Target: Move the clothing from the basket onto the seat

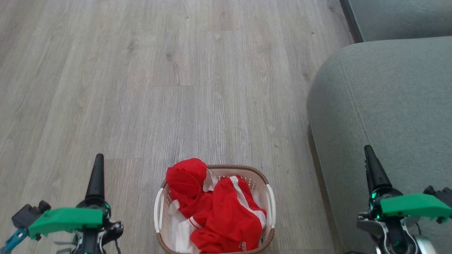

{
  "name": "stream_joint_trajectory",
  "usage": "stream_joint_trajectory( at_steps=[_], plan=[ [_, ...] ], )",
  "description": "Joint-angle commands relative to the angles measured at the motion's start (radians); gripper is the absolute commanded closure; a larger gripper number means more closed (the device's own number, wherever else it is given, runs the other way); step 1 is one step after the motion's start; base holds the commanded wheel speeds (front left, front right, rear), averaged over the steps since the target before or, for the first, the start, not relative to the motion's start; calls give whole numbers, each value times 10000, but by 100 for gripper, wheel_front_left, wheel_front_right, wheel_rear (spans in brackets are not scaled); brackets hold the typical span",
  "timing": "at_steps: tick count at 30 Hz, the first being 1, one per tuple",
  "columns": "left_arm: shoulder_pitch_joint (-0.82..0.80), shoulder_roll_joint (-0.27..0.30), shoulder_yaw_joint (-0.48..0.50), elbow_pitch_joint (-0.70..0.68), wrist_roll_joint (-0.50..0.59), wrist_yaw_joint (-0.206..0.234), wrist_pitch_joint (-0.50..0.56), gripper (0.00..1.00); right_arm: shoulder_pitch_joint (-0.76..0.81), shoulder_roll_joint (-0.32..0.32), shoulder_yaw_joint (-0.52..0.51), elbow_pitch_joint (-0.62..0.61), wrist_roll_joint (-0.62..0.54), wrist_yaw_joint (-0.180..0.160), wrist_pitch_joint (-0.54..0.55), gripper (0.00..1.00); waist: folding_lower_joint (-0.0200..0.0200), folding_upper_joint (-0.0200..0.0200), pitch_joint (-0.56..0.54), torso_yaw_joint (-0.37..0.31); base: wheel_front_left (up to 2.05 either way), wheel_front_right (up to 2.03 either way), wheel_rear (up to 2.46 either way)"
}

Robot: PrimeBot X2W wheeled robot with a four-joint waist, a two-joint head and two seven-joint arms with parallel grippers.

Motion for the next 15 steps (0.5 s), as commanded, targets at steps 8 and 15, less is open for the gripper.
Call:
stream_joint_trajectory(
  at_steps=[8, 15],
  plan=[
    [-439, 135, -25, -652, 1687, -28, -333, 0, -417, -112, 371, -621, -1610, -1, -322, 0, 0, 0, -15, -8, 0, 0, 0],
    [-438, 196, -164, -930, 3269, -28, -538, 0, -426, -134, 545, -766, -2980, -1, -530, 0, 0, 0, 50, -29, 0, 0, 0]
  ],
)
